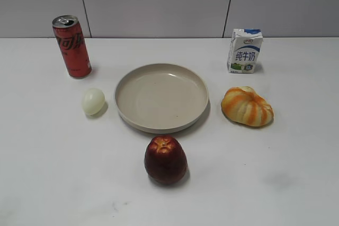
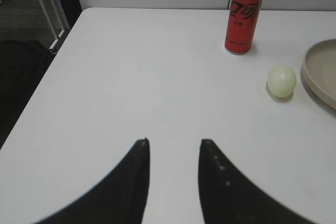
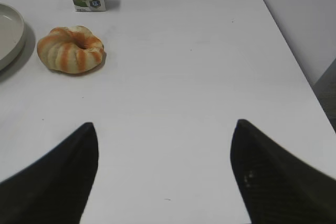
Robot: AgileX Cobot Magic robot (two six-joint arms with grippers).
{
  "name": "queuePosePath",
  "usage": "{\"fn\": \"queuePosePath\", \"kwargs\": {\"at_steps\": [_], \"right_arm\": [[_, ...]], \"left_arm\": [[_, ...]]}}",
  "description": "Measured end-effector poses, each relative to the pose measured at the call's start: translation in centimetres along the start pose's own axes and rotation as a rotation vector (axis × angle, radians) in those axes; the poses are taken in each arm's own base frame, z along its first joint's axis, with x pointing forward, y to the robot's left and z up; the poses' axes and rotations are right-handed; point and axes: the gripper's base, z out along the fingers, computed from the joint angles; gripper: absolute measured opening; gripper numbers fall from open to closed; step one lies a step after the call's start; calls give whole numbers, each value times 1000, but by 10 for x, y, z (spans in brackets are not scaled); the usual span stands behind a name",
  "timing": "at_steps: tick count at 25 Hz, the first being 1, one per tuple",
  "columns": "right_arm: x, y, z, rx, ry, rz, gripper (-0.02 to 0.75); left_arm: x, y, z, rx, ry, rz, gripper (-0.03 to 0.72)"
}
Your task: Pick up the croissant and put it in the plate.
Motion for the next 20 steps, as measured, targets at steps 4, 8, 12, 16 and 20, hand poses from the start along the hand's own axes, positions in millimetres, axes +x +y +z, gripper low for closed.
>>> {"fn": "queuePosePath", "kwargs": {"at_steps": [4, 8, 12, 16, 20], "right_arm": [[0, 0, 0, 0, 0, 0, 593], [0, 0, 0, 0, 0, 0, 593], [0, 0, 0, 0, 0, 0, 594], [0, 0, 0, 0, 0, 15, 594], [0, 4, 0, -40, 1, 42, 594]], "left_arm": [[0, 0, 0, 0, 0, 0, 231], [0, 0, 0, 0, 0, 0, 231], [0, 0, 0, 0, 0, 0, 231], [0, 0, 0, 0, 0, 0, 232], [0, 0, 0, 0, 0, 0, 235]]}}
